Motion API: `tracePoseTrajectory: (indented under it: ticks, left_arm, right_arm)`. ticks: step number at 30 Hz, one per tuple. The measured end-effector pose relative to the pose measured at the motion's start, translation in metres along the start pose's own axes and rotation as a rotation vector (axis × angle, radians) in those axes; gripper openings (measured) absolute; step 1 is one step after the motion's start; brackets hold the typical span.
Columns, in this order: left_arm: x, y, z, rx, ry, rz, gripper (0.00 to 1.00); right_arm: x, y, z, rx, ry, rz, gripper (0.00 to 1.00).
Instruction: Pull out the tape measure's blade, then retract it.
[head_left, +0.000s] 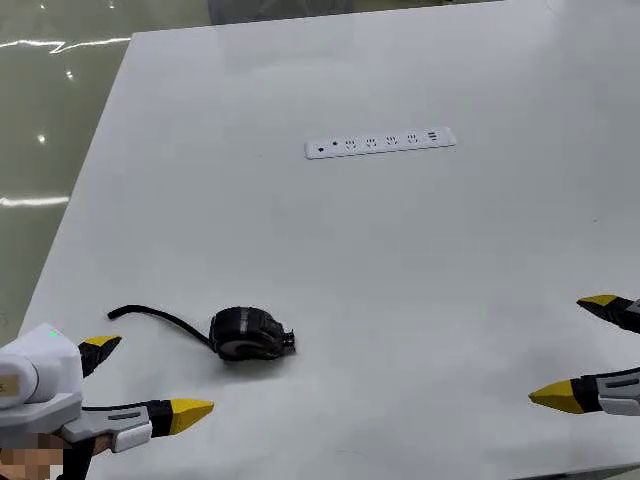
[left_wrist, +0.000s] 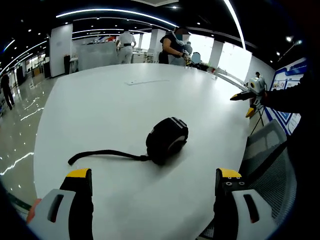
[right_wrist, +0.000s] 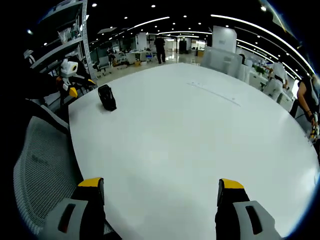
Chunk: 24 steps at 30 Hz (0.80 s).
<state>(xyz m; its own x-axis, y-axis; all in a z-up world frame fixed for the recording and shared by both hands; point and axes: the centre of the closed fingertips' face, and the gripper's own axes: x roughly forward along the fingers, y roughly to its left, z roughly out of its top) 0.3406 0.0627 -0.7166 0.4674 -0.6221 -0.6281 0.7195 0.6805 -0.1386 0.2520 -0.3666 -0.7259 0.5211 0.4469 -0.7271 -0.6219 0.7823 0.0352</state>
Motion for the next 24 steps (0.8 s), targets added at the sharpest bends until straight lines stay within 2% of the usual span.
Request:
tracePoseTrajectory:
  ticks: [7, 11, 12, 17, 24]
  left_arm:
    - [-0.0027, -0.0019, -0.0025, -0.009, 0.009, -0.010, 0.99]
    - [-0.0053, -0.0003, -0.0028, 0.002, 0.010, 0.007, 0.99]
    - [-0.0060, 0.0031, -0.0024, 0.024, 0.007, 0.026, 0.99]
    - [-0.0080, 0.0018, -0.0047, 0.002, 0.014, 0.017, 0.99]
    - [-0.0088, 0.0028, -0.0052, 0.008, 0.018, 0.022, 0.99]
  right_arm:
    - [-0.0042, -0.0017, -0.0038, 0.004, 0.004, -0.003, 0.93]
    - [-0.0040, -0.0024, -0.0038, 0.017, -0.002, 0.001, 0.93]
    - [-0.0035, -0.0023, -0.0045, 0.016, 0.000, 0.002, 0.93]
    - [-0.0030, -0.0039, -0.0068, 0.019, 0.002, 0.005, 0.94]
    - [-0.0031, -0.0066, -0.0072, 0.019, 0.000, 0.008, 0.94]
